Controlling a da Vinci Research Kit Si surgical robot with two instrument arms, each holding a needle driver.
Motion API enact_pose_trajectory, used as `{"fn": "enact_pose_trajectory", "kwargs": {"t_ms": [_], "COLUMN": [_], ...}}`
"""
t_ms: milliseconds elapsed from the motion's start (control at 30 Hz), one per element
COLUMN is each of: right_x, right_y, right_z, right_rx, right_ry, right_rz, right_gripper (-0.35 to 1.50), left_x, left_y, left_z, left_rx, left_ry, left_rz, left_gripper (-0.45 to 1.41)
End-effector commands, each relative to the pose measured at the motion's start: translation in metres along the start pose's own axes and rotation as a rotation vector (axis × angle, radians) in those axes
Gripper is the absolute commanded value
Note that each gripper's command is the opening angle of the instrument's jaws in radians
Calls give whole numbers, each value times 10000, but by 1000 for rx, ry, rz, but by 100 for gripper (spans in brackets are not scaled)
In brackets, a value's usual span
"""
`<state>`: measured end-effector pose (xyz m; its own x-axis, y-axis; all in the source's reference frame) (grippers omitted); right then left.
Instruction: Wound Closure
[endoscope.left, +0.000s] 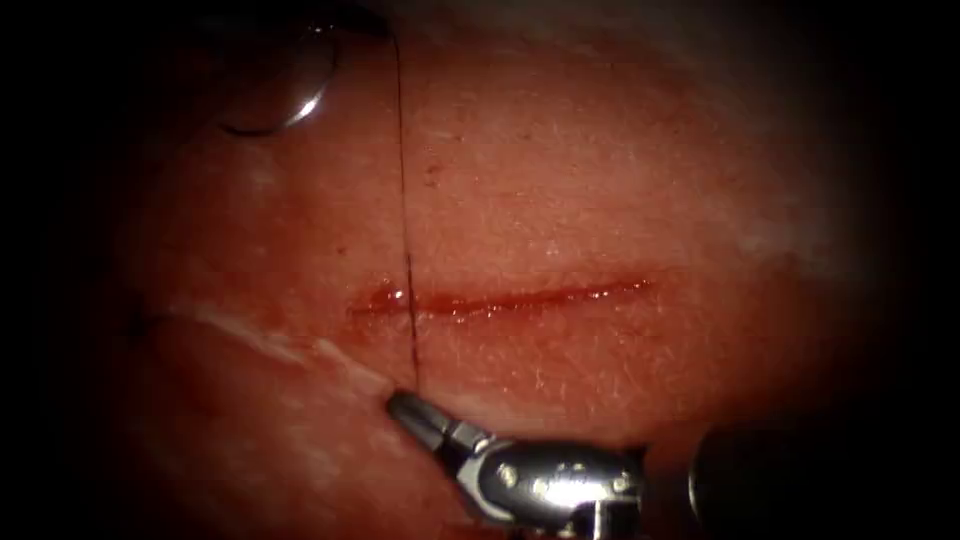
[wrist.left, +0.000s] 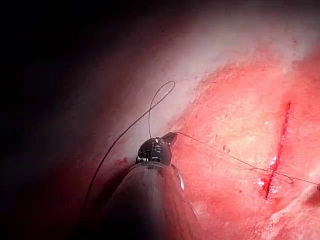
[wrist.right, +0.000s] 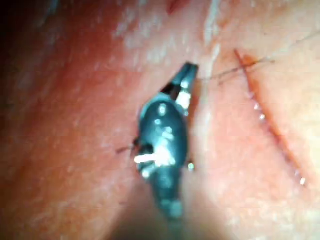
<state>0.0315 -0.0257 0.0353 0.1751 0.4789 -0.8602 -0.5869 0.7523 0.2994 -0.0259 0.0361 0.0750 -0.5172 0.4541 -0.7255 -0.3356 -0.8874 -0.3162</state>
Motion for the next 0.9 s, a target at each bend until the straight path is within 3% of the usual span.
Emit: {"fn": "enact_pose_trajectory", "kwargs": {"t_ms": [33, 567, 900], "right_x": [-8, -31, -49], "right_y": [-16, -56, -63], "right_z": [-8, -44, -43], "right_rx": [6, 39, 58], "right_ry": [-4, -25, -46], "right_rz": [1, -37, -61], "right_gripper": [-35, -35, -35], "left_x": [-3, -10, -19], "left_y": [-3, -11, -19], "left_z": [11, 18, 19], "left_rx": [3, 20, 27], "left_ry": [0, -4, -7], "left_rz": [-1, -4, 0], "left_gripper": [-45, -45, -45]}}
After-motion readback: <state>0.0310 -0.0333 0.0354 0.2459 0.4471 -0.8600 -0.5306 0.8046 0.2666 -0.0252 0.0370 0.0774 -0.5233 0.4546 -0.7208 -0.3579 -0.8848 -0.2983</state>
